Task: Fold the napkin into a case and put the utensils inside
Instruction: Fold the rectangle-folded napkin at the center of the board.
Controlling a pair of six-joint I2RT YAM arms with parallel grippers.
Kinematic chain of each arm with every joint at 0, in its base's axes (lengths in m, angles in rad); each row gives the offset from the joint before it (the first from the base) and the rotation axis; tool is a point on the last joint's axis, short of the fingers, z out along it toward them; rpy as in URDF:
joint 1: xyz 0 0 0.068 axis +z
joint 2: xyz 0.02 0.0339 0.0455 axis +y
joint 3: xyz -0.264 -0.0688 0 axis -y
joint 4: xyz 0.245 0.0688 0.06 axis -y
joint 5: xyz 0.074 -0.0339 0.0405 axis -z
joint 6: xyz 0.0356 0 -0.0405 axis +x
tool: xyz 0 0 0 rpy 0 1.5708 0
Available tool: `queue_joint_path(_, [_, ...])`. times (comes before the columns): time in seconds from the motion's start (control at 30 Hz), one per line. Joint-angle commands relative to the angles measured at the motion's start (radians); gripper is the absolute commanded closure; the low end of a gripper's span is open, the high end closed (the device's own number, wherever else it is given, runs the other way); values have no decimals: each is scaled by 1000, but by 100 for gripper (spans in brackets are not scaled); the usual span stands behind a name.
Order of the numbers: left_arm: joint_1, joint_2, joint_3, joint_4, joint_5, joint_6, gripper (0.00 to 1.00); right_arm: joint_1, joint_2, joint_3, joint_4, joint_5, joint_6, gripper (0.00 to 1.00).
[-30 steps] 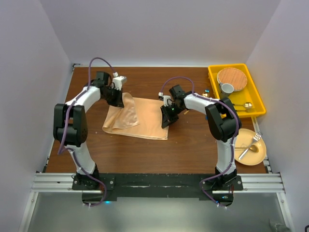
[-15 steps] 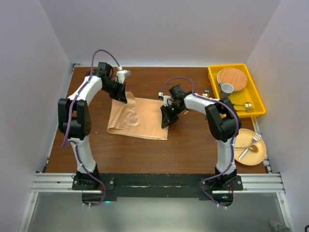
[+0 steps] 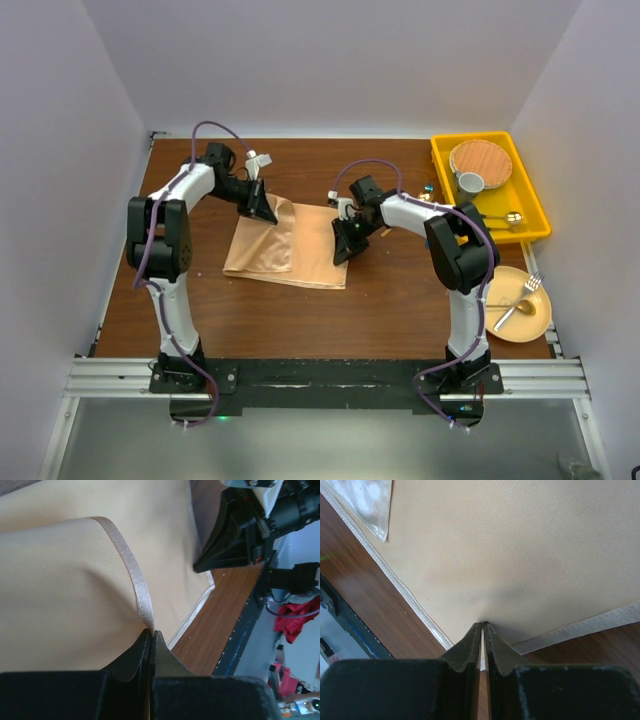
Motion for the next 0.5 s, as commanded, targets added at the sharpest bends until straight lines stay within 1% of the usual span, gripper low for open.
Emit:
queue_joint_path(0.0, [39, 16, -27, 82, 226, -51, 100, 11, 1, -21, 26, 50, -7, 89])
queue_joint_path(0.07, [74, 19, -30, 147, 265, -104, 96, 9, 1, -21, 25, 52, -9, 89])
queue_joint_path(0.1, [84, 19, -36, 181, 274, -155, 94, 11, 1, -22, 26, 52, -9, 89])
queue_joint_path(0.13, [108, 19, -39, 214, 273, -199, 89, 9, 1, -21, 26, 53, -9, 89])
queue_joint_path(0.17, [110, 22, -36, 244, 218, -216, 84, 9, 1, -21, 25, 54, -9, 89])
queue_joint_path(0.23, [110, 36, -19, 237, 143, -222, 77, 9, 1, -24, 26, 47, -3, 89])
queue_joint_path(0.27, [110, 41, -18, 232, 66, -227, 65, 9, 1, -24, 29, 47, -1, 89])
queue_joint_path(0.33, [110, 41, -7, 208, -3, -197, 55, 11, -1, -21, 26, 46, 0, 89])
queue_joint_path(0.37, [111, 33, -7, 202, -107, -192, 47, 12, 1, -19, 28, 46, 0, 89])
queue_joint_path(0.4, [119, 22, -17, 205, -140, -174, 47, 12, 1, -19, 29, 46, 2, 88])
queue_joint_path(0.47, [134, -43, -36, 237, -148, -137, 47, 12, -1, -16, 28, 47, 2, 88])
